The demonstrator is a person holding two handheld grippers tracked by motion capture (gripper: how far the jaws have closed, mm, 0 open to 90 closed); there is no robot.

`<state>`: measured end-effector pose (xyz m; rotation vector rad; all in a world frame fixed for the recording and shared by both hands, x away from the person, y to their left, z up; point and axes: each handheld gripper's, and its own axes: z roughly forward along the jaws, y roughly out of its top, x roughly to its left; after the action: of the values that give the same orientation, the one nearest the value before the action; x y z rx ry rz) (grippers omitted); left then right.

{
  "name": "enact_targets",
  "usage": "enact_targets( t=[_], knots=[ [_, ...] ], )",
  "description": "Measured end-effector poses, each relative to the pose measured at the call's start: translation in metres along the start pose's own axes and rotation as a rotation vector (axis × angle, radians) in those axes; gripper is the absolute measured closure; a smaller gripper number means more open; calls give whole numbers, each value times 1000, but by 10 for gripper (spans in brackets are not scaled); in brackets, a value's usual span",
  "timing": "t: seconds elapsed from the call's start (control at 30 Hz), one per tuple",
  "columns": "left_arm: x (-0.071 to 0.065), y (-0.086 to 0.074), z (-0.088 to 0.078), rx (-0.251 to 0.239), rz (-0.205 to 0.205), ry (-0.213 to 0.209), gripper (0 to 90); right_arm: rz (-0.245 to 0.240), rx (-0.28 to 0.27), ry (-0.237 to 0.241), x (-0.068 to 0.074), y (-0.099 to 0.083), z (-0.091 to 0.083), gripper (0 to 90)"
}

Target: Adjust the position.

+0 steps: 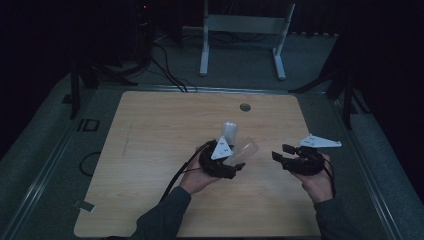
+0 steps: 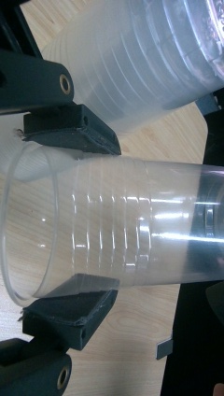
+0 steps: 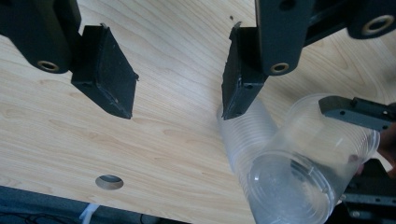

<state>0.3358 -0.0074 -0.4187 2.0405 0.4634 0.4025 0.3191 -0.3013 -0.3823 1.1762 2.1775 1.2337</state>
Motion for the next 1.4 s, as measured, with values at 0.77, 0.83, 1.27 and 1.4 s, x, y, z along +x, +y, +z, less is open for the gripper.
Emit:
enact_targets(
  t=[0.77,0.83,1.27,1.4],
  knots=[
    [1,-1,-1,38,42,-4,311,-187,83,-16,14,10,4,459],
    [1,-1,-1,42,45,-6,311,-196,85,-14,14,11,4,460],
    [1,-2,1,54,59,-12,312,-261,128,4,18,16,6,461],
    [0,-2,1,62,69,-13,312,-285,147,10,19,18,7,450]
  ],
)
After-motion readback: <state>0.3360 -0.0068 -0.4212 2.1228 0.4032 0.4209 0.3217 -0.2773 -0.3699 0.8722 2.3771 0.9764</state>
